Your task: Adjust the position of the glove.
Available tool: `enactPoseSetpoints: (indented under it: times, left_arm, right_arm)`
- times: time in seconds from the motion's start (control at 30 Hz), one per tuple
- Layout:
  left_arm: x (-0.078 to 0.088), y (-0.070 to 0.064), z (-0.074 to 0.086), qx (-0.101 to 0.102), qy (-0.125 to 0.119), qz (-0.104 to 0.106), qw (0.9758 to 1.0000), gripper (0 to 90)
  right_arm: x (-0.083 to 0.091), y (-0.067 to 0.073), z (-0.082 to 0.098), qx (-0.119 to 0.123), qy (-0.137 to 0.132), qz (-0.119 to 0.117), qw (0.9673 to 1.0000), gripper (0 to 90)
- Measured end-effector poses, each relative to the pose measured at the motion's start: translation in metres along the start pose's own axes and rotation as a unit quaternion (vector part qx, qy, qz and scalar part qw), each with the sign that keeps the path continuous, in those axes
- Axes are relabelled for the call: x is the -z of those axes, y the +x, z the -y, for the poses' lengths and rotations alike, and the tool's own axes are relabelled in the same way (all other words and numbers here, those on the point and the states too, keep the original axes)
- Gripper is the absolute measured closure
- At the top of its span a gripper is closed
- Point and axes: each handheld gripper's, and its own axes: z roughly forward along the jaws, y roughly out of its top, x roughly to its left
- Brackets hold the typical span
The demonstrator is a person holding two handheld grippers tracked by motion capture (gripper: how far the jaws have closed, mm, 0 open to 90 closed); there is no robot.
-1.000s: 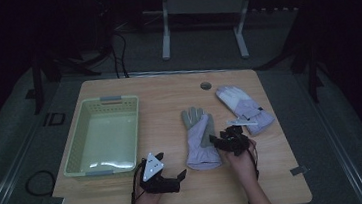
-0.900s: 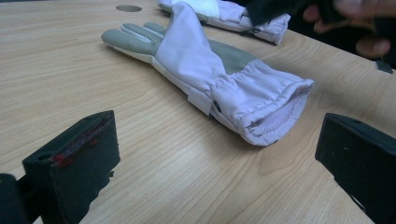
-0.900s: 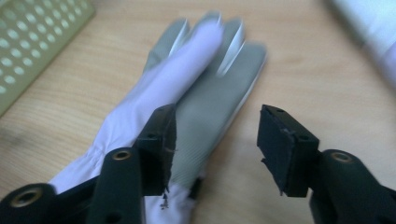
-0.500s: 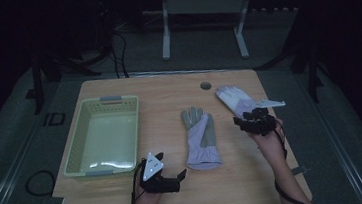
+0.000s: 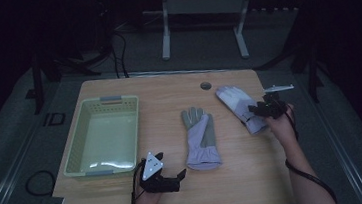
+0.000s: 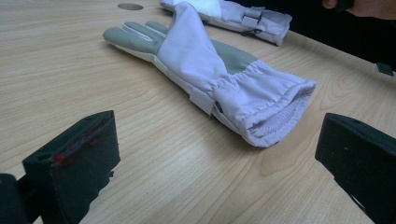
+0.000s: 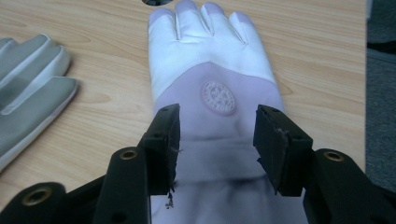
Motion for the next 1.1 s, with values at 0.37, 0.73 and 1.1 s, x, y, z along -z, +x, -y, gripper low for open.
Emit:
enactPoseSetpoints:
  times: [0.37,0.73,1.1]
  left_arm:
    - [0.0,0.001,0.0,0.003,0.0,-0.001,1.0,0.0]
    - [0.0,-0.001,0.0,0.0,0.002,-0.004,1.0,0.0]
    - [0.0,-0.001,0.0,-0.001,0.002,-0.005,1.0,0.0]
  right_arm:
    - [-0.042,-0.01,-0.017,0.009,0.027,-0.012,0.9995,46.8]
    - [-0.061,-0.021,-0.007,-0.008,0.061,-0.053,0.9967,56.1]
    - [-0.057,-0.012,-0.008,-0.015,0.072,-0.057,0.9956,74.4]
